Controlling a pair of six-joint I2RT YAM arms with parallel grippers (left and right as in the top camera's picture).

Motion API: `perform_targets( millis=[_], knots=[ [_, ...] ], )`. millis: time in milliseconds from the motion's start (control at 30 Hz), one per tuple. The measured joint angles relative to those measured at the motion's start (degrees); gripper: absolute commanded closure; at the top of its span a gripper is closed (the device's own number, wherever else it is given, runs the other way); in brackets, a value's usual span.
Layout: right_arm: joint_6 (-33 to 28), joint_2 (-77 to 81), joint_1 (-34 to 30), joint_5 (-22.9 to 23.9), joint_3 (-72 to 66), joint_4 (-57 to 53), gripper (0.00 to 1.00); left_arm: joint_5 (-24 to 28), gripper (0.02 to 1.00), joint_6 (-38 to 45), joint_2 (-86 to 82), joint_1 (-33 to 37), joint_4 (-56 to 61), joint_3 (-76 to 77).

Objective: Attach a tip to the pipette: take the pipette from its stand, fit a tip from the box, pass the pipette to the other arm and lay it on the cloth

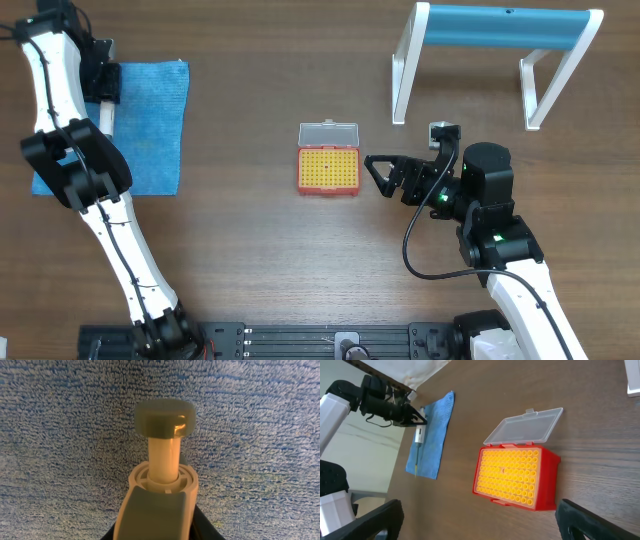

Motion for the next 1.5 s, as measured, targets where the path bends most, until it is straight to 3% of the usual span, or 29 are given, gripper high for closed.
perform_targets(
  millis=[267,300,367,533,567,600,633,1033,1167,1500],
  knots=[
    [0.42,0.0,0.0,0.0,0.0,0.0,0.016,0.0,0.985,-0.02,0.02,0.0,-0.02,0.0],
    [0.39,0.0,0.0,0.0,0.0,0.0,0.016,0.0,0.932,-0.02,0.02,0.0,-0.02,0.0],
    [0.42,0.0,0.0,0.0,0.0,0.0,0.016,0.02,0.682,-0.02,0.04,0.0,-0.02,0.0],
    [0.42,0.0,0.0,0.0,0.0,0.0,0.016,0.02,0.386,0.35,0.04,0.0,-0.02,0.0],
    [0.42,0.0,0.0,0.0,0.0,0.0,0.016,0.04,0.288,-0.13,0.04,0.0,-0.02,0.0],
    [0.42,0.0,0.0,0.0,0.0,0.0,0.016,0.02,0.104,-0.13,0.04,0.0,-0.02,0.0],
    [0.42,0.0,0.0,0.0,0.0,0.0,0.016,0.02,0.064,-0.15,0.04,0.0,-0.02,0.0],
    [0.33,0.0,-0.39,0.17,0.0,6.08,0.016,0.37,0.058,-3.67,-2.32,0.0,-9.92,2.01],
    [-1.29,0.0,-0.74,1.6,0.0,7.58,0.016,3.39,0.056,-4.98,-10.12,0.0,-13.75,2.69],
    [-15.45,-0.07,-5.81,5.53,0.0,6.23,0.016,9.16,0.056,-8.33,-35.21,-0.11,-19.63,3.85]
  ],
)
